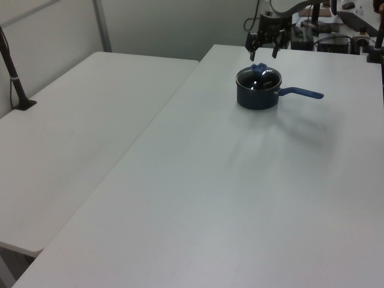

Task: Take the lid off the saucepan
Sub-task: 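Move the gripper down over the blue knob of the glass lid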

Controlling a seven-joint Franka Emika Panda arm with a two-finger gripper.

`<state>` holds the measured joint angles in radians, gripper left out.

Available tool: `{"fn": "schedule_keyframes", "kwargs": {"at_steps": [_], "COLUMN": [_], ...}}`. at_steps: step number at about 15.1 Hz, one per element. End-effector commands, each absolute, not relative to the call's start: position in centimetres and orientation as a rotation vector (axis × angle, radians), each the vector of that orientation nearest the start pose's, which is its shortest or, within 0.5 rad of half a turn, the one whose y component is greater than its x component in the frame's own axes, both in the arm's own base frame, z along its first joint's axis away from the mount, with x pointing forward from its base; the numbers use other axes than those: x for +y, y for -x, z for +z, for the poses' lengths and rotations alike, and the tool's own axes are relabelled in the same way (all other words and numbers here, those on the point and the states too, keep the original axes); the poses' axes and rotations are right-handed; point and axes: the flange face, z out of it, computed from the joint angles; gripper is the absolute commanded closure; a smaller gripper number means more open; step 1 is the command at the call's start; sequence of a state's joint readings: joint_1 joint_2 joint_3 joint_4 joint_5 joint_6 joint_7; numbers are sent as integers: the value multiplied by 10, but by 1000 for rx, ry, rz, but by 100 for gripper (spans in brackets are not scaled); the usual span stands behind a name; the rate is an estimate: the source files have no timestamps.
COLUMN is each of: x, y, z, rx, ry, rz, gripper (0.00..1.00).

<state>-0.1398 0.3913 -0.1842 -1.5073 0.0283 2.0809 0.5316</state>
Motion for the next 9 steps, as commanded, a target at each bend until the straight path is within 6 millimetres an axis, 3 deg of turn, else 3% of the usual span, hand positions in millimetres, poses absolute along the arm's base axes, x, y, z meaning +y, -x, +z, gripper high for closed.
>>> {"fn": "schedule_keyframes", "kwargs": {"at_steps": [1, 4, 7, 9], "x": [-195, -178, -181, -181], "y": [-673, -686, -686, -686], "z": [447, 425, 427, 427], "rx": [1316, 1299, 1305, 1301], "ry": [2868, 2882, 2879, 2882], "rz": [-316, -321, -326, -323], "gripper": [8, 8, 9, 18]}}
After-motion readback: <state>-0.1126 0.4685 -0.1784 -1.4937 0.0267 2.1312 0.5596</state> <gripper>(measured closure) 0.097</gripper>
